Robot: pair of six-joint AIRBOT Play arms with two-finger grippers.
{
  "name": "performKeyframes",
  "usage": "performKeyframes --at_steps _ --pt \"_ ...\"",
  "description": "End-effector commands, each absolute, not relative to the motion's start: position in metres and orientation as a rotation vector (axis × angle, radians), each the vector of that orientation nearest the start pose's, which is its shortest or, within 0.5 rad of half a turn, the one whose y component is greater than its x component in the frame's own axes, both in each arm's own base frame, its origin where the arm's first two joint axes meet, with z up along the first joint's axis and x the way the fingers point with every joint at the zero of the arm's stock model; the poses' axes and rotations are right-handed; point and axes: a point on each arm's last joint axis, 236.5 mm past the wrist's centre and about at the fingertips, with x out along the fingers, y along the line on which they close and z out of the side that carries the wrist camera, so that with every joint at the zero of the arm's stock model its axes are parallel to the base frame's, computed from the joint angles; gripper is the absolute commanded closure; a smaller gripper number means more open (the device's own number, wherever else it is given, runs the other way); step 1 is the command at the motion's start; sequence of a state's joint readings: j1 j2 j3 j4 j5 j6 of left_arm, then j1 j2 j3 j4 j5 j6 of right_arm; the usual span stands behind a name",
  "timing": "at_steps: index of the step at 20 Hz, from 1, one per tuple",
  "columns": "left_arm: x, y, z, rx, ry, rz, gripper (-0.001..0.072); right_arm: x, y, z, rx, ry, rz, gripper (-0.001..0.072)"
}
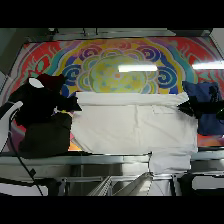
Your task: Fold the shirts.
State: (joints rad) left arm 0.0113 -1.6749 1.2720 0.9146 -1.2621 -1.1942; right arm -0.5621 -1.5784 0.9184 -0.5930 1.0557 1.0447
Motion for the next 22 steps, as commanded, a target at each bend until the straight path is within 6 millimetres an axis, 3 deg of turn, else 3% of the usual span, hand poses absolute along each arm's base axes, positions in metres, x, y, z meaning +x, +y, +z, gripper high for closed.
performKeyframes --at_steps 1,6,13,19,22 --pt "0.439 -0.121 -0.066 -0.391 1.418 -0.551 0.0695 0.411 -0.054 -0.089 0.99 1.086 0.14 0.0487" --pt "0.469 -0.112 -0.085 -0.425 1.409 -0.51 0.0695 0.431 -0.051 -0.093 0.966 1.09 0.166 0.0488" --pt "0.498 -0.116 -0.122 -0.455 1.444 -0.496 0.0698 0.46 -0.042 -0.114 0.961 1.124 0.196 0.0489" --pt "0.553 -0.113 -0.122 -0.474 1.345 -0.457 0.0706 0.523 -0.058 -0.093 0.954 1.006 0.164 0.0489" --pt "0.58 -0.111 -0.112 -0.478 1.269 -0.439 0.0706 0.557 -0.063 -0.072 0.986 0.91 0.178 0.0489"
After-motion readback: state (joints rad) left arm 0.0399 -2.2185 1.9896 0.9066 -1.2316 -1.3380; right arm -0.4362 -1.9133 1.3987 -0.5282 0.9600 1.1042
